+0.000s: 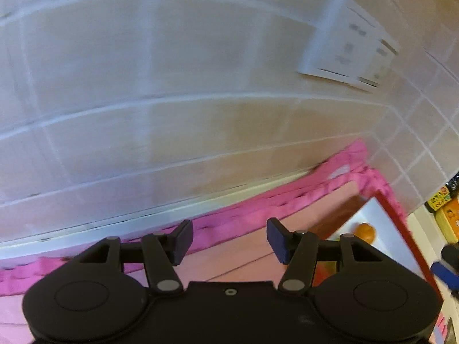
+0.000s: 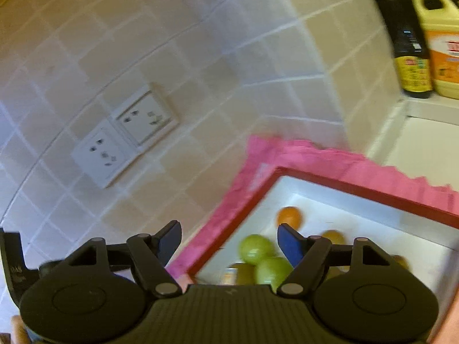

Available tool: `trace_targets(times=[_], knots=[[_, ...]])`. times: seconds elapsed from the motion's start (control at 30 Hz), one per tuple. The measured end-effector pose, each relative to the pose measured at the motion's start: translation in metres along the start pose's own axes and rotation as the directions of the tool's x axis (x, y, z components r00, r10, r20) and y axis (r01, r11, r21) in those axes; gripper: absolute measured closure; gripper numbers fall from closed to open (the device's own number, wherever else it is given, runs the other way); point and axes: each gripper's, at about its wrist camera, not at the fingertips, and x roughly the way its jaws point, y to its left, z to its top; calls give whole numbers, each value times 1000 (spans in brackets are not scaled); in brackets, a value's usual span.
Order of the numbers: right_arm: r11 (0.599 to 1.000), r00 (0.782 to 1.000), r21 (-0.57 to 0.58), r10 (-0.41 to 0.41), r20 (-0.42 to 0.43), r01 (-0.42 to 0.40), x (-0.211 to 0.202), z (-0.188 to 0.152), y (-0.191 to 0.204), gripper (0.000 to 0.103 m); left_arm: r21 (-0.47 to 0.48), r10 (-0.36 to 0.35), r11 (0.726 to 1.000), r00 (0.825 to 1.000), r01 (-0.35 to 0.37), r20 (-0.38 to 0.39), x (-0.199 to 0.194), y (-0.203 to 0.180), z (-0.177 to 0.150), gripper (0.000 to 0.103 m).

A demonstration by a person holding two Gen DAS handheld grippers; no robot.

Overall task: Organize fruits
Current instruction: 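Move both tools back to the two small tangerines on the cloth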

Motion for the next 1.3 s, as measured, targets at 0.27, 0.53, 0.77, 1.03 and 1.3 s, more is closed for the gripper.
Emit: trace_targets(times=[0.27,0.53,0.77,1.03,1.3], knots=[[983,972,-55,161,-169,-173,50,-11,47,26,-52,42,998,998,-44,-48,-19,68,-33,36],[943,866,-134,214,-452,-303,126,-54,103,34,6,-48,999,993,49,-111,-17,72,-93,37],[924,798,-227,121,-591,-308,174,-97,130,44,-2,-119,993,979,120,-164,-1,65,-124,41],[912,756,-270,63,-652,-309,185,-120,140,58,-4,-186,982,969,188,-164,8,55,-130,53],[929,753,-233,71,-654,-289,187,-120,135,76,8,-221,974,966,224,-134,15,43,-133,67]])
